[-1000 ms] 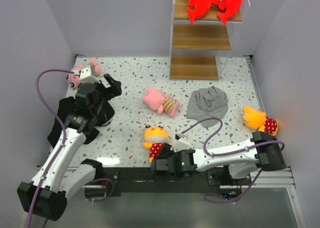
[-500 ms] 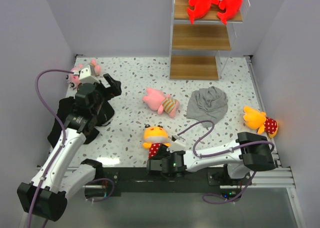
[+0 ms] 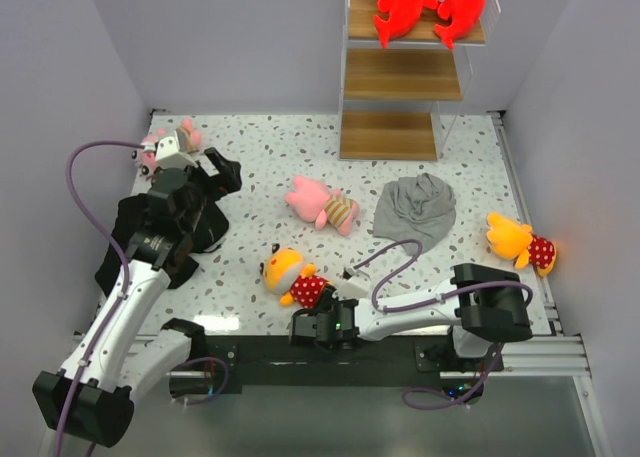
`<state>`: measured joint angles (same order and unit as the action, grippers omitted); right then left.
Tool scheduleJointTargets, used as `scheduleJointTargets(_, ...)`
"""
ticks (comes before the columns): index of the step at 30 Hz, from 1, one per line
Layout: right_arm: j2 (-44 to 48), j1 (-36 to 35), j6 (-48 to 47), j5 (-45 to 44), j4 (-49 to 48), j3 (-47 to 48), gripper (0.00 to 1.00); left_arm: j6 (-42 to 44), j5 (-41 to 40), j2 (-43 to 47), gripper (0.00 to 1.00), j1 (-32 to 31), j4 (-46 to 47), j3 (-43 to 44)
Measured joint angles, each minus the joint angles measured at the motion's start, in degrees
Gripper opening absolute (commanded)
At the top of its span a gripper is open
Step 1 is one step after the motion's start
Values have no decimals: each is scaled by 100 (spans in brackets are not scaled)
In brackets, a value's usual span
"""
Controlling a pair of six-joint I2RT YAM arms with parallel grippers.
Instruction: Place and organize the stuffed toys onto the shelf
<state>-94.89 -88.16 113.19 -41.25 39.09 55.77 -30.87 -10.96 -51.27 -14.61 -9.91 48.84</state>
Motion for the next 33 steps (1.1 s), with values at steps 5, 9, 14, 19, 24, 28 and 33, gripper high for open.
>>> scheduleJointTargets(5, -85, 9, 0, -376, 142, 44, 45, 2, -26, 37, 98, 0, 0, 0)
scheduleJointTargets(9, -76, 20, 0, -809, 164, 46, 40, 2, -39, 46, 98, 0, 0, 0)
scheduleJointTargets(14, -35, 87, 0, -1086, -146, -28, 38, 2, -50, 55, 98, 0, 0, 0)
scheduleJointTargets(19, -13, 151, 2, -1165, -426, -142, 0, 4, -105, 68, 98, 0, 0, 0)
scheduleJointTargets(24, 463, 155, 24, -1215, -199, -79, 0, 4, -149, 68, 98, 0, 0, 0)
scheduleJointTargets(28, 1259, 164, -83, -1434, 48, 162, 0, 4, -186, 68, 98, 0, 0, 0)
scheduleJointTargets(33, 1912, 387, -330, -1915, 577, 776, 0, 4, -273, 68, 98, 0, 0, 0)
